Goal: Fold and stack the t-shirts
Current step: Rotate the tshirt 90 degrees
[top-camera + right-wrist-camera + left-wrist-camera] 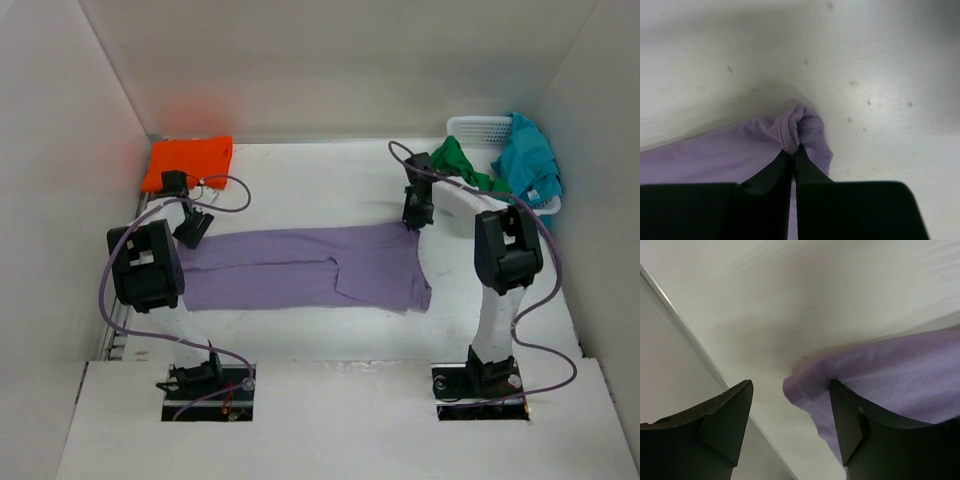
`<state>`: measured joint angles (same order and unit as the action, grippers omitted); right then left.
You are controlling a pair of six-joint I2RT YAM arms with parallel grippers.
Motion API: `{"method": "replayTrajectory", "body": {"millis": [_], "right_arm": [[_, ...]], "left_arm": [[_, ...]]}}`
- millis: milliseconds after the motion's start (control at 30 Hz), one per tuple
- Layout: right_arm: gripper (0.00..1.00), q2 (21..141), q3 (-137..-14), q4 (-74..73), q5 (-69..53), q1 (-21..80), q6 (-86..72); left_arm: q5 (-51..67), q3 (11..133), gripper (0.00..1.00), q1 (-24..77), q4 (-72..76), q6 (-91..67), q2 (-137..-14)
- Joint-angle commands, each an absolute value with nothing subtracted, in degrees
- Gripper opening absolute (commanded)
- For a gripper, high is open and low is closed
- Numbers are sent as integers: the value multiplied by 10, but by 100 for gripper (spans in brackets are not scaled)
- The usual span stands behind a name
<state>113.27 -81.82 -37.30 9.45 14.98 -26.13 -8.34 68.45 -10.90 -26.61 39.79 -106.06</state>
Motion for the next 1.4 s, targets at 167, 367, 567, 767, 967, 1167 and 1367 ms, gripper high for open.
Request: {"method": "replayTrajectory", "body": {"millis": [167, 367, 567, 767, 967, 1167, 1367], "right_arm": [[0, 1265, -1083, -500, 115, 145, -189], [17, 1424, -1402, -536, 112, 165, -171], [55, 1321, -1274, -466, 128, 162, -200], [57, 1030, -867, -336, 127, 129, -310], [59, 991, -718, -336, 71, 128, -371], [59, 1077, -779, -348, 24, 129, -371], [55, 1145, -869, -411, 25, 130, -342]], "left_arm": [[-105, 667, 63, -158, -275, 403, -1035], [-102, 693, 64, -176, -317, 398, -1020], [-99, 717, 64, -174, -327, 396, -1030], [-99, 715, 64, -166, -302, 382, -1044], [-98, 701, 64, -153, -290, 370, -1047], [-98, 691, 64, -154, -288, 367, -1043], [-98, 682, 64, -167, -288, 368, -1027]]}}
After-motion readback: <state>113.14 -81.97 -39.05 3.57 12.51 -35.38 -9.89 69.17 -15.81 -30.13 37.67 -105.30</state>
